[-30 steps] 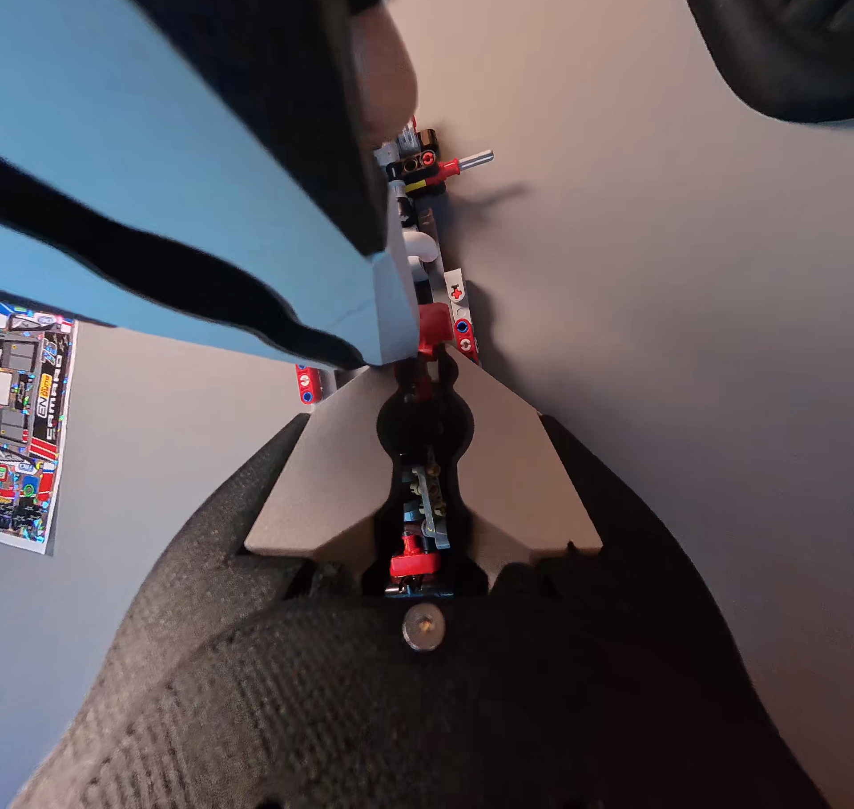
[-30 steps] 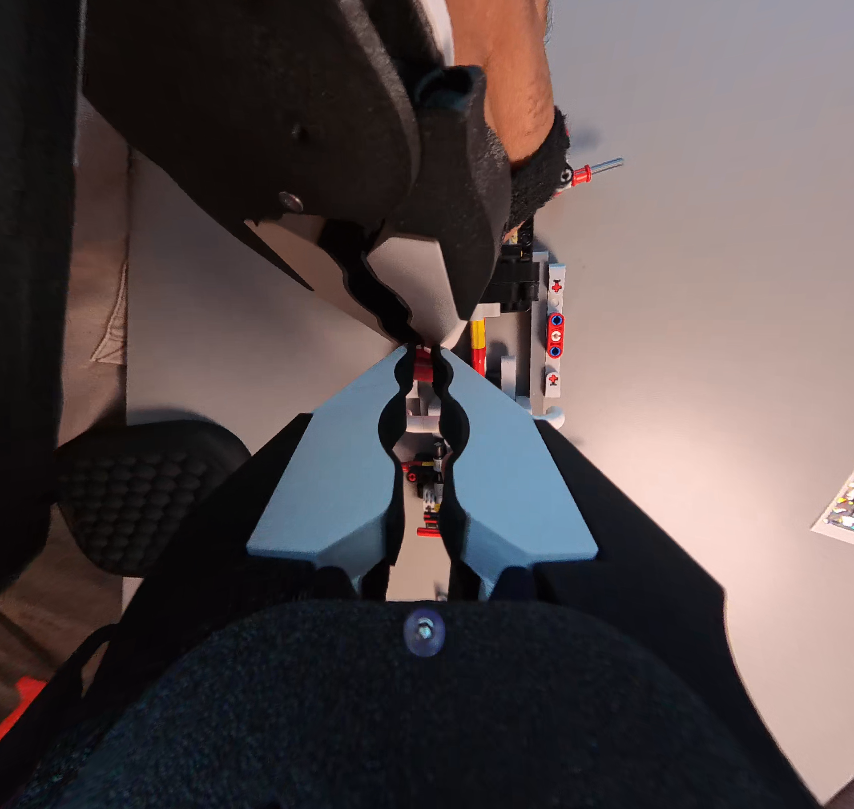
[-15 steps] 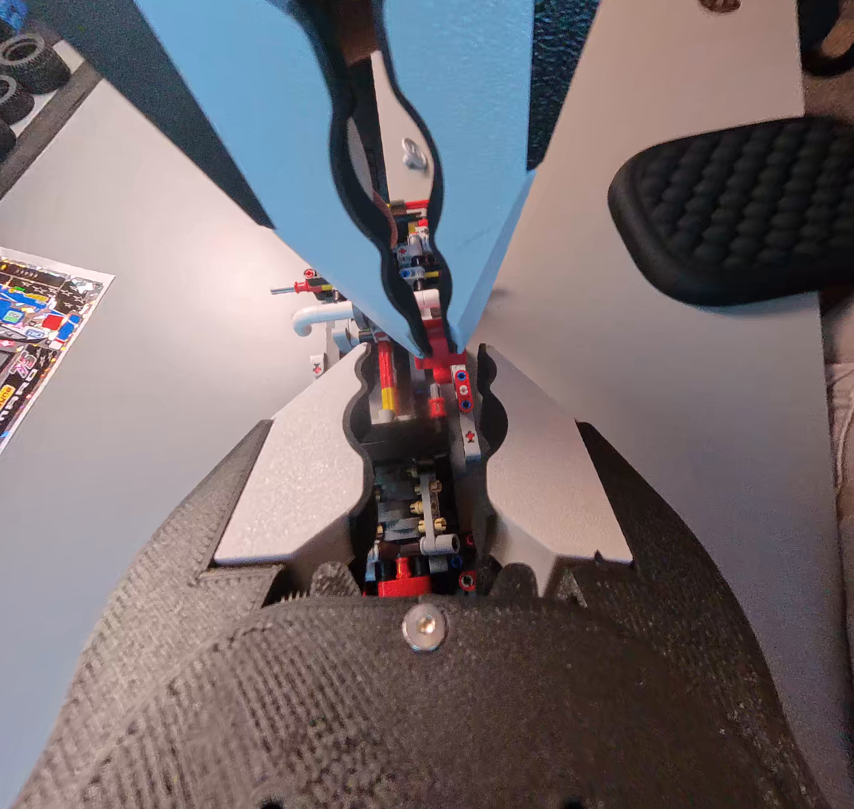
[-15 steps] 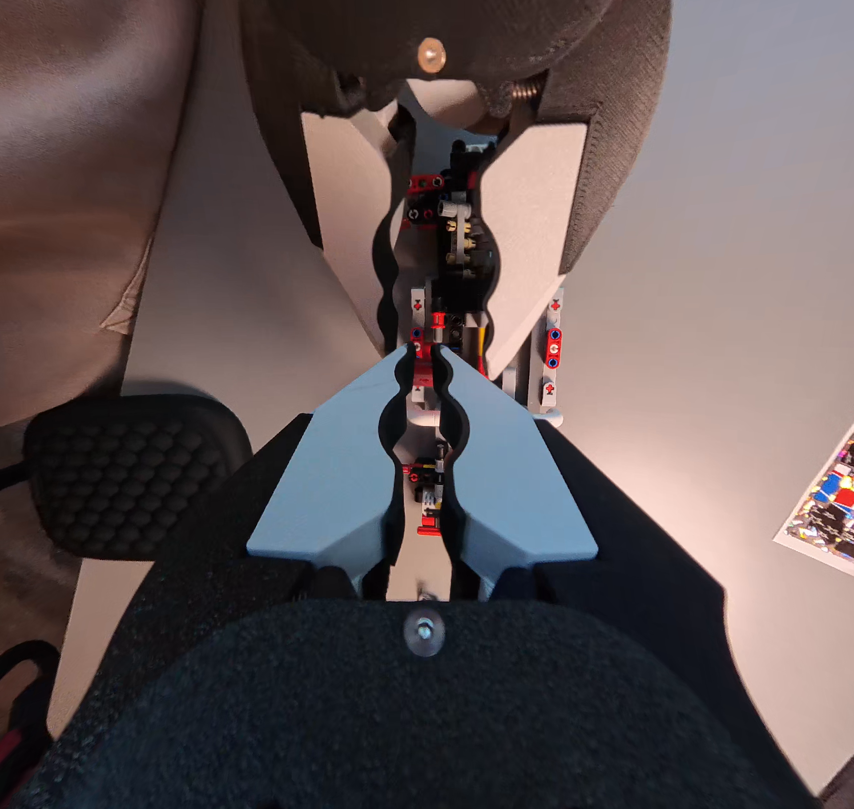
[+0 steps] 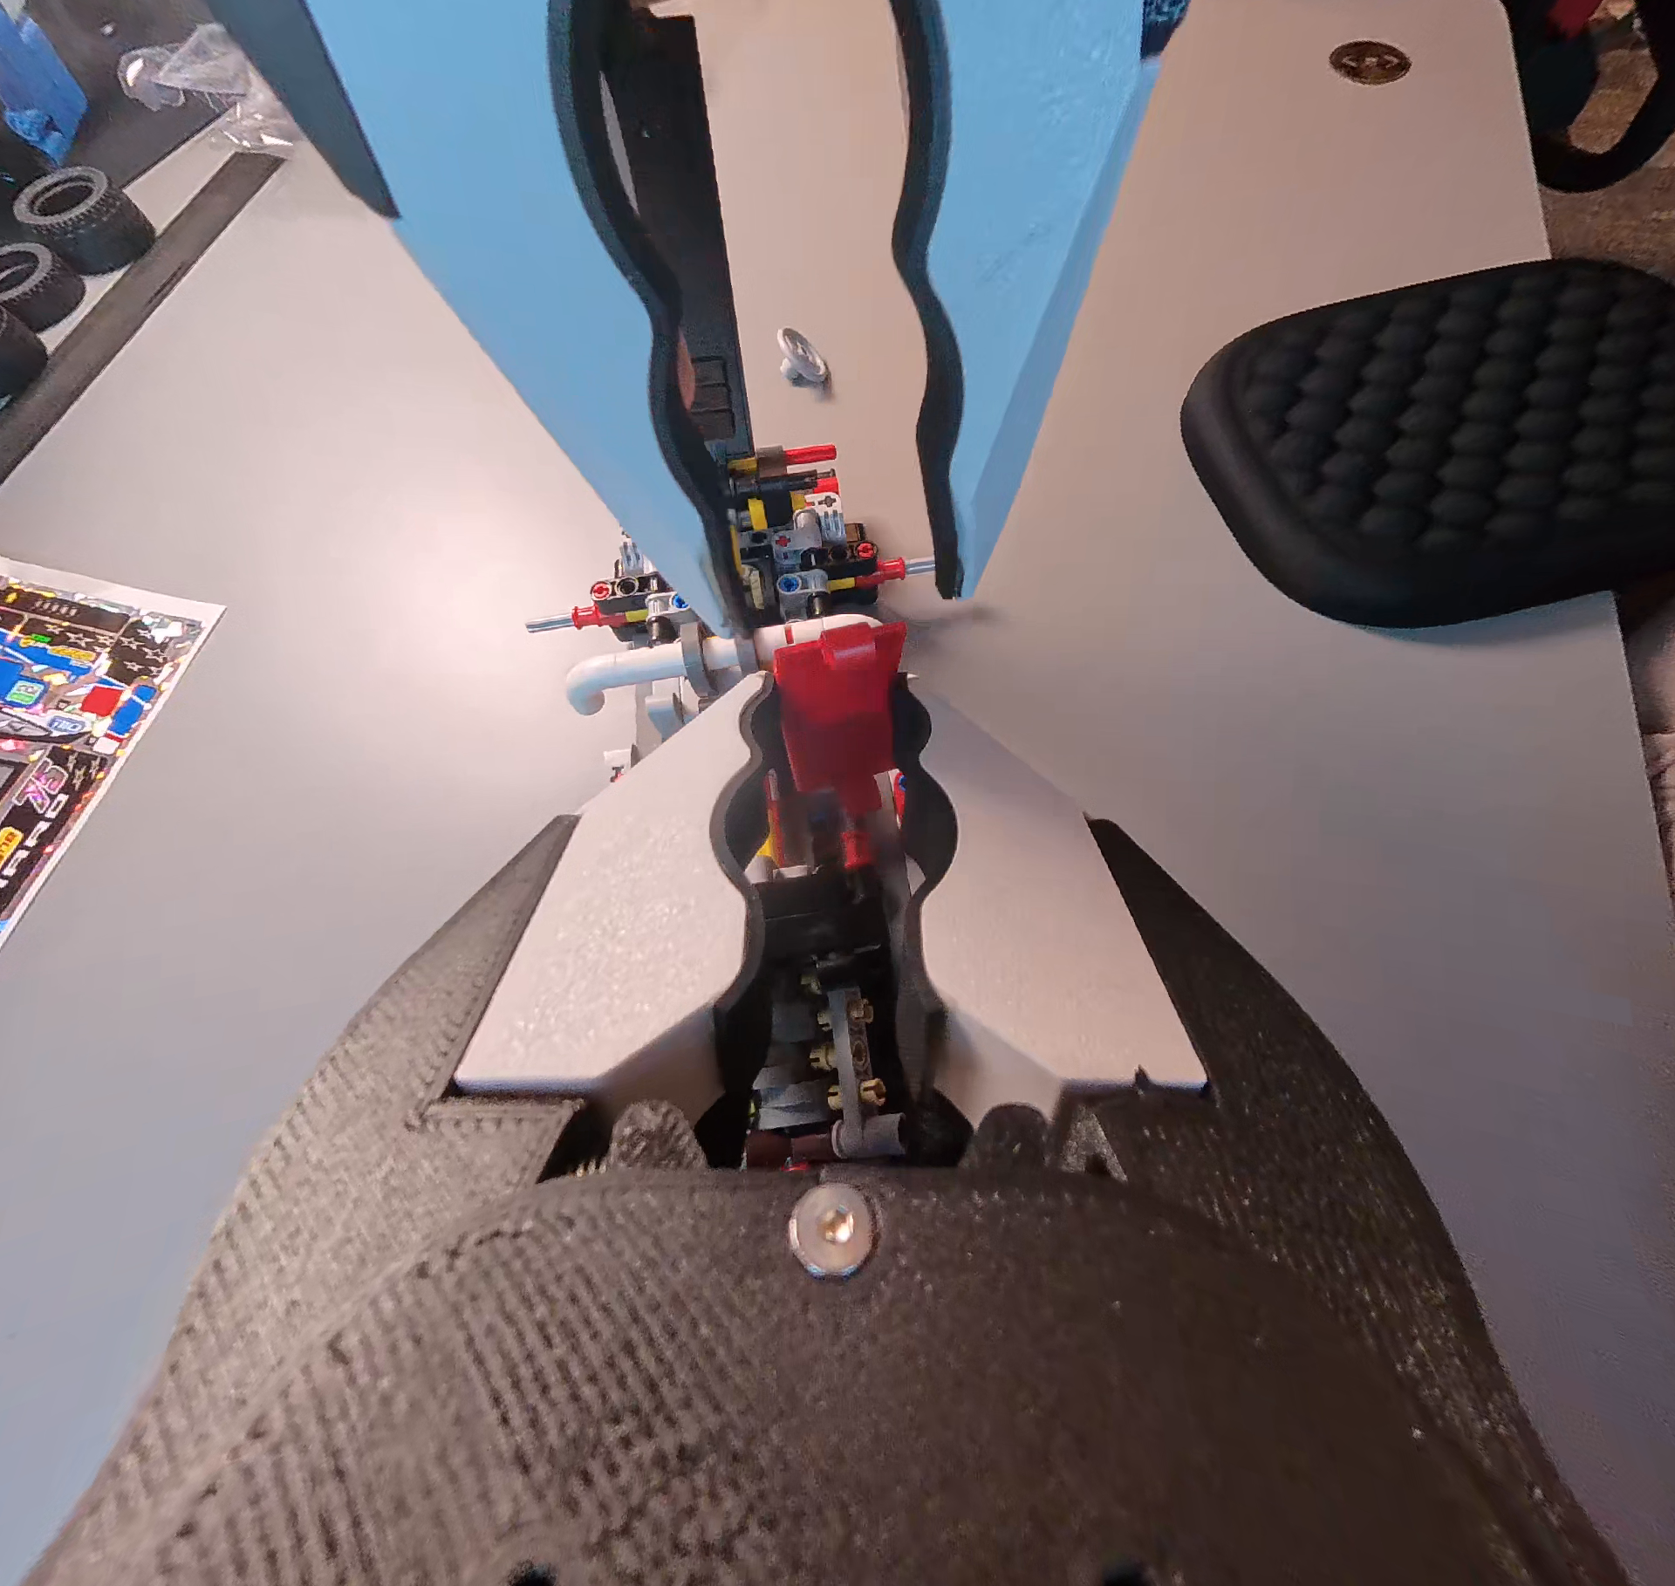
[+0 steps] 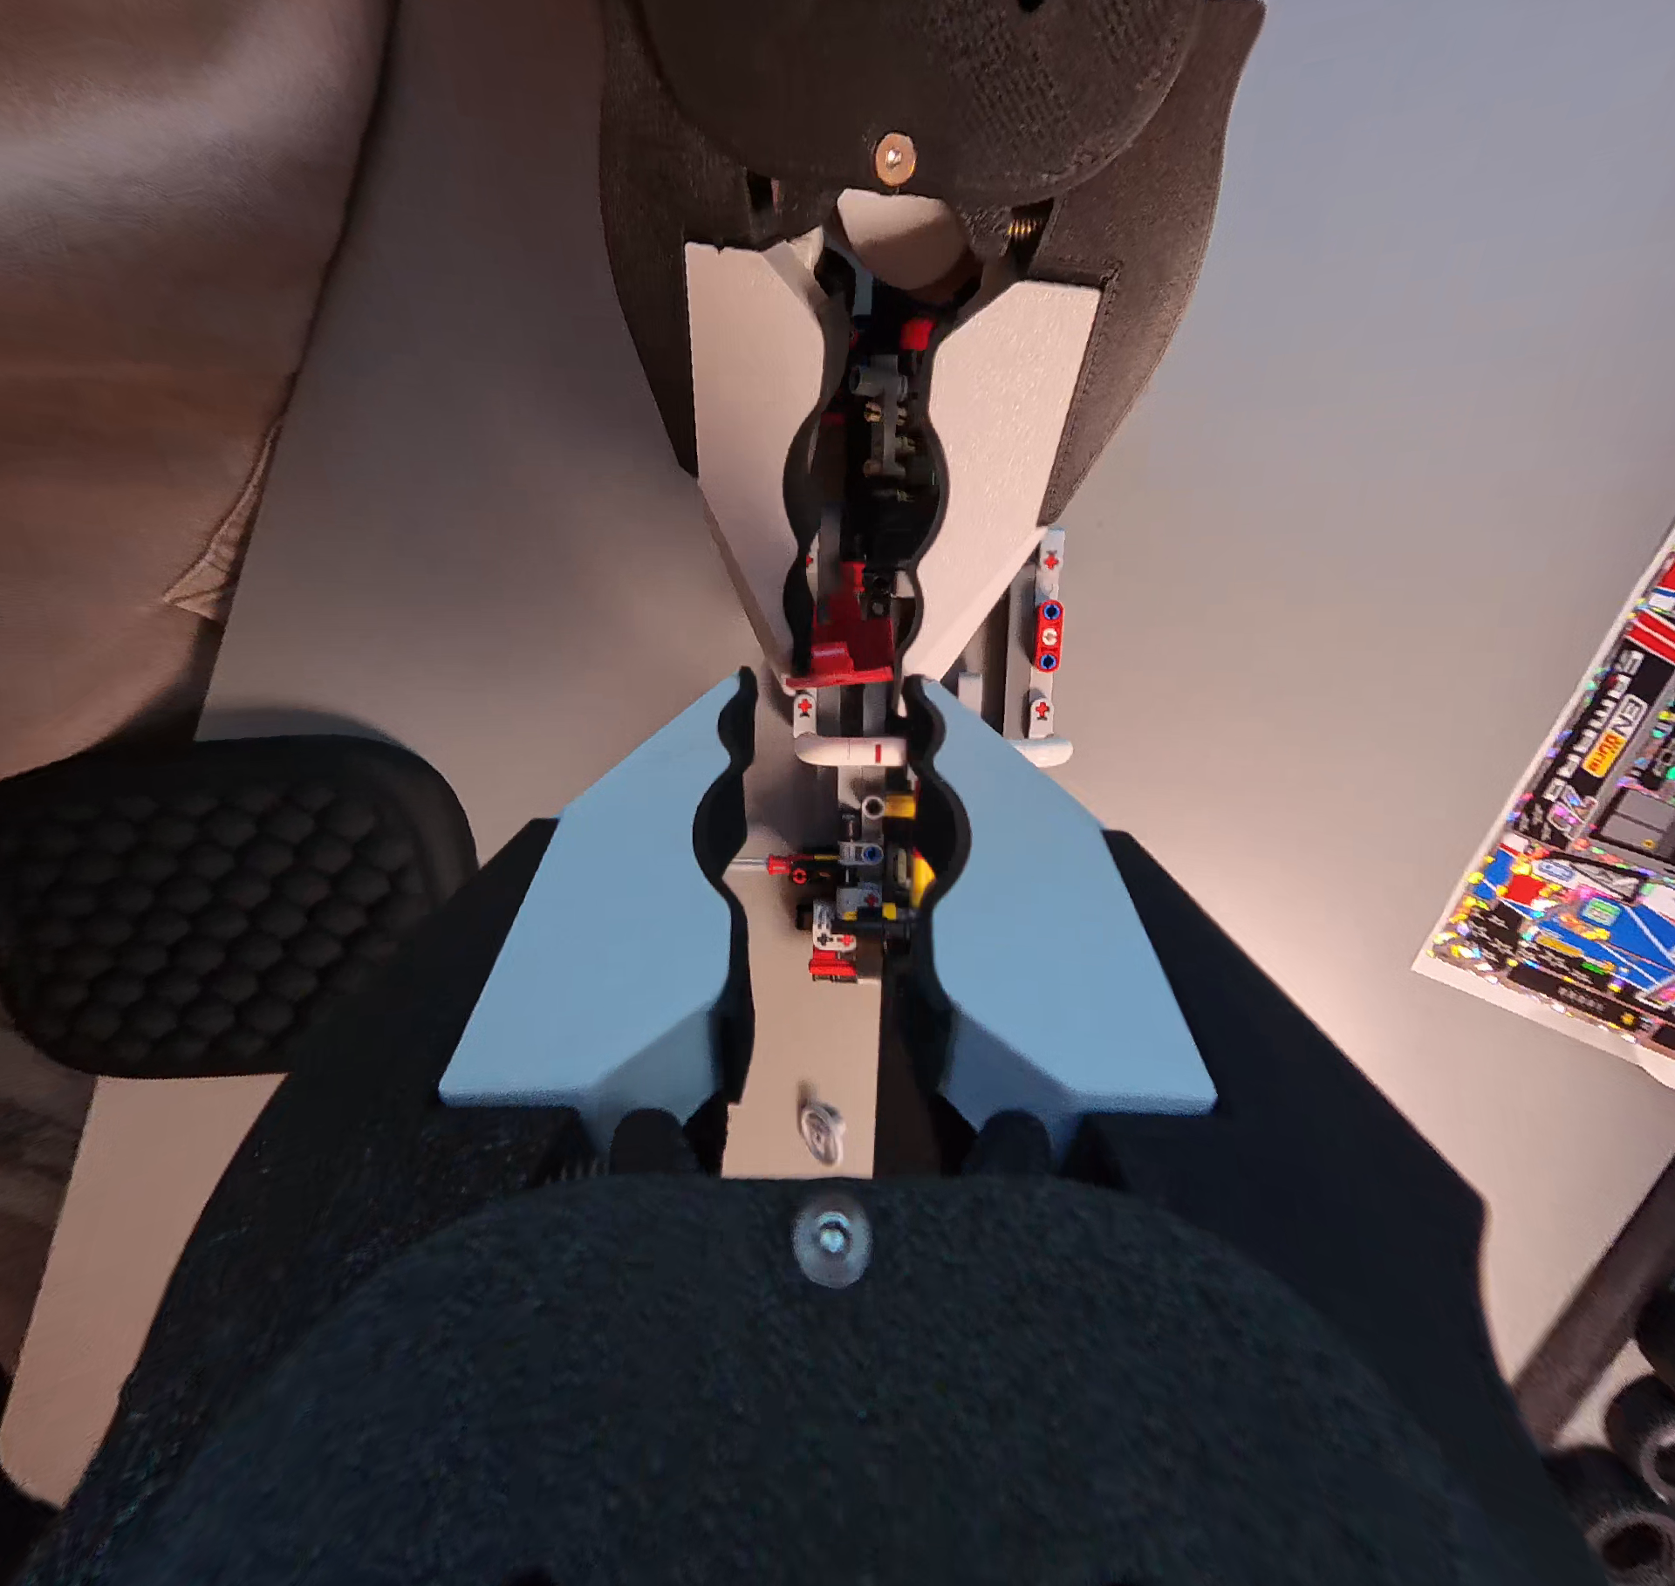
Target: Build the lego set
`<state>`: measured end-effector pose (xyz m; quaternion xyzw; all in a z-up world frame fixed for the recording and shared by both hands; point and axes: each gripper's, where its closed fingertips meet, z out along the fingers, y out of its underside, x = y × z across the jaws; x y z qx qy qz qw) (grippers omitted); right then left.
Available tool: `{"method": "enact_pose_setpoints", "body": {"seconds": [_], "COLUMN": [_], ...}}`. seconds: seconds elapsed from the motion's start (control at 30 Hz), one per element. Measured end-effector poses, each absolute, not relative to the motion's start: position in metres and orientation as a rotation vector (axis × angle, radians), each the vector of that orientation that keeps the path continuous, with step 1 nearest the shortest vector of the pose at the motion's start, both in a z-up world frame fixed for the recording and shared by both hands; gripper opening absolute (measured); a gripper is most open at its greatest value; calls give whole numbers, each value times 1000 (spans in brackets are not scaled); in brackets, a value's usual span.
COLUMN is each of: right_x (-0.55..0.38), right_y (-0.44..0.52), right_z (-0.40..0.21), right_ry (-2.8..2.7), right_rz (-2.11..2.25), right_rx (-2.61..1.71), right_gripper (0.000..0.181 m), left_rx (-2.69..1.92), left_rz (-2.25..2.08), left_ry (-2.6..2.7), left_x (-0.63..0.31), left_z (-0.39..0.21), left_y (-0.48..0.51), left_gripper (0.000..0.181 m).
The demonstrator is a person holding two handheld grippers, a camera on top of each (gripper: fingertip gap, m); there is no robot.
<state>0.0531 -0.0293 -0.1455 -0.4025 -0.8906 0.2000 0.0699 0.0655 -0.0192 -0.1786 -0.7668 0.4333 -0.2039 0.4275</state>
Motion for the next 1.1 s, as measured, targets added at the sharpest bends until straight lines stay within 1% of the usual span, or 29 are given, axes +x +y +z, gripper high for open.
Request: {"method": "enact_pose_setpoints", "body": {"seconds": [0.03, 0.1, 0.17, 0.2, 0.6, 0.73, 0.9, 0.93, 0.97, 1.03, 1.1], "right_x": [54, 58, 54, 53, 50, 49, 50, 50, 50, 50, 48], "right_y": [-27, -28, -28, -26, -24, -25, -25, -26, -25, -25, -27], "right_z": [-147, -152, -153, -154, -147, -151, -152, -153, -155, -159, -158], "right_ry": [-2684, -2705, -2677, -2666, -2607, -2610, -2635, -2644, -2652, -2663, -2656], "right_rz": [561, 523, 504, 495, 514, 513, 521, 523, 518, 499, 522], "right_rx": [-1196, -1186, -1167, -1163, -1144, -1137, -1155, -1154, -1155, -1153, -1159], "right_gripper": [33, 32, 21, 19, 16, 5, 5, 5, 5, 5, 5], "left_rx": [-1910, -1910, -1913, -1916, -1958, -1960, -1966, -1972, -1976, -2003, -2043], "left_rz": [-513, -511, -522, -520, -525, -523, -542, -518, -481, -454, -434], "left_ry": [1080, 1077, 1082, 1085, 1148, 1169, 1179, 1183, 1193, 1231, 1243], "left_x": [66, 65, 66, 65, 64, 66, 66, 65, 63, 61, 61], "left_z": [-178, -178, -178, -178, -179, -180, -181, -182, -183, -186, -191], "left_y": [-19, -17, -18, -17, -15, -14, -16, -15, -14, -19, -22], "left_gripper": [23, 23, 23, 23, 22, 23, 23, 28, 39, 51, 59]}}
